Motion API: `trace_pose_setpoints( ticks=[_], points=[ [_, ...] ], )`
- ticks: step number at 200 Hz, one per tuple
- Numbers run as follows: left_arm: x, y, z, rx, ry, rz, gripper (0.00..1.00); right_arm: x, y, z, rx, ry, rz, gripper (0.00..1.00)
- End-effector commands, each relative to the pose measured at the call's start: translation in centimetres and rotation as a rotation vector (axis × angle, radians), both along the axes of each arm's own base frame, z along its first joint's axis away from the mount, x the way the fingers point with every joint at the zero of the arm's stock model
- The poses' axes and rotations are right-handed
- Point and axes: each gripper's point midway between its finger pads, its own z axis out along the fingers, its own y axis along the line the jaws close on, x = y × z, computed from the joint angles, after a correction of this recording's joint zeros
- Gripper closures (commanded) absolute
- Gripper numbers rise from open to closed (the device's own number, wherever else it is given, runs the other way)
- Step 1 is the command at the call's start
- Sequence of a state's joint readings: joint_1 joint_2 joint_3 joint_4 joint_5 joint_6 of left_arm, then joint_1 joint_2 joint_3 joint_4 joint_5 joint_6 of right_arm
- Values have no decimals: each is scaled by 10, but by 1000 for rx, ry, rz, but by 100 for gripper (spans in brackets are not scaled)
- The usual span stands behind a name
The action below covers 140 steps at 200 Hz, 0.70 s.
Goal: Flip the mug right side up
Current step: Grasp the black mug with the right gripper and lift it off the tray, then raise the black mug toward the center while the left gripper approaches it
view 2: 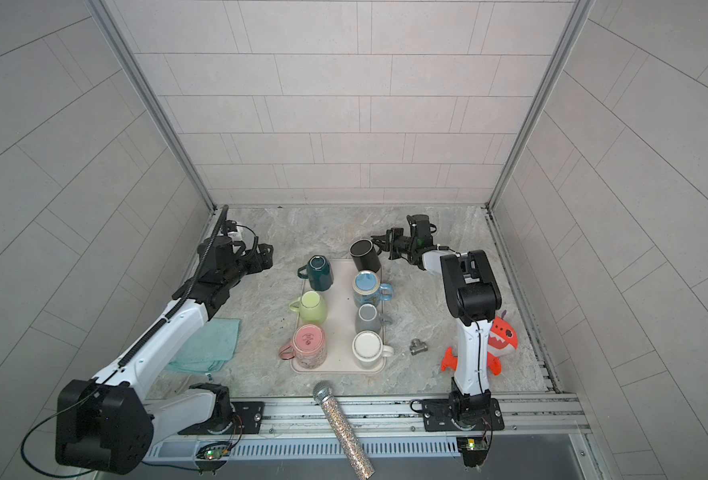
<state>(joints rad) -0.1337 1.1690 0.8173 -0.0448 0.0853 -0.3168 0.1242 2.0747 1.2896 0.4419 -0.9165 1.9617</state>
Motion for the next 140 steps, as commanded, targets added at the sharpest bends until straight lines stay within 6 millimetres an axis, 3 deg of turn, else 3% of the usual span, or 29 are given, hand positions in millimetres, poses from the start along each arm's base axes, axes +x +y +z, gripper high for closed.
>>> trace_pose_setpoints(
  ticks=[1, 47, 73, 99, 140],
  points=[
    [6, -1, 18, -10, -34, 5, 11, 18, 8, 66, 78, -175, 14, 100],
    [9, -1, 33, -29, -68, 16, 11, 15, 23, 100, -35, -337, 125, 100],
    [14, -7, 49, -49, -87, -11, 11, -6, 47, 109, -204, -416, 268, 100],
    [17, -14, 65, -69, -104, -46, 10, -25, 65, 138, -374, -572, 393, 100],
    [31, -31, 99, -123, -157, -118, 10, -58, 68, 169, -769, -817, 605, 100]
  ],
)
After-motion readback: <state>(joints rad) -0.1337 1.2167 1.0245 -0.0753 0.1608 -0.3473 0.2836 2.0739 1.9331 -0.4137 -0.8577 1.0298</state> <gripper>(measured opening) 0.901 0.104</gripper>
